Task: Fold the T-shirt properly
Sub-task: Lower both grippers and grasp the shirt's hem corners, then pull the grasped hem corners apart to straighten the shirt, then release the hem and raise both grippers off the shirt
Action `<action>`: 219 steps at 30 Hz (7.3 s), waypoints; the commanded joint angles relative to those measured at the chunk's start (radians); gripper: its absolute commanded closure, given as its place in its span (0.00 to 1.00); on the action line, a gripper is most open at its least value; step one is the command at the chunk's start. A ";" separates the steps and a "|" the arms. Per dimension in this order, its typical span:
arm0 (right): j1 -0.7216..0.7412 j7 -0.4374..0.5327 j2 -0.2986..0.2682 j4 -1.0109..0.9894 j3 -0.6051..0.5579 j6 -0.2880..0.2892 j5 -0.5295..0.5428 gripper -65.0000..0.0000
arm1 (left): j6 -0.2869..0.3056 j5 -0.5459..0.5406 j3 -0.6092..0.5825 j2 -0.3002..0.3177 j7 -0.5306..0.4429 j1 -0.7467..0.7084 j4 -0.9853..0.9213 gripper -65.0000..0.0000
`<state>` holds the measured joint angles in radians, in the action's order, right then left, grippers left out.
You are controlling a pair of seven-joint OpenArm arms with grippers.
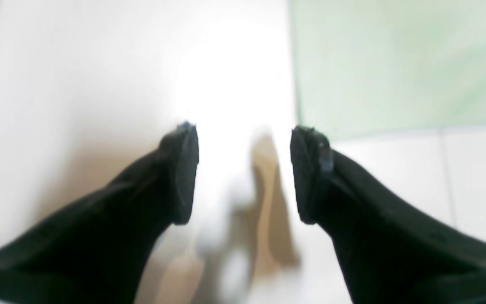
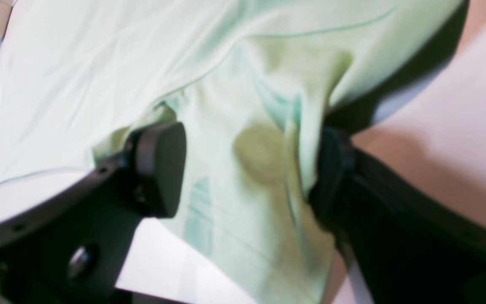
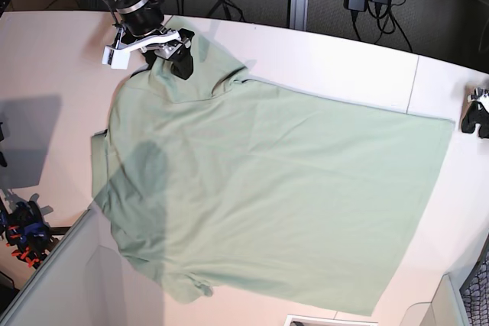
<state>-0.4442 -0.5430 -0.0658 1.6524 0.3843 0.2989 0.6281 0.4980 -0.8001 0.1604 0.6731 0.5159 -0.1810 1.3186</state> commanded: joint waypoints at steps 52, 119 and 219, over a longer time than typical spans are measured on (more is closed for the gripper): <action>-0.047 -0.121 -0.007 0.034 0.104 0.005 0.013 1.00 | 0.200 -0.064 -0.143 -0.042 -0.037 0.051 -0.081 1.00; 0.696 -0.132 -0.200 -0.282 -0.016 0.046 -0.176 0.39 | 0.200 0.128 -0.328 -0.105 -0.123 0.601 -0.353 0.39; 0.077 -0.314 -0.186 -0.024 0.467 0.080 0.061 1.00 | 0.200 -0.191 0.119 -0.075 0.108 -0.258 0.203 1.00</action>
<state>-0.3683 -0.8803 -0.2321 1.6104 0.8436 0.3752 0.6872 0.6846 -0.9787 0.2668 0.5785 0.6422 -0.4408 1.5070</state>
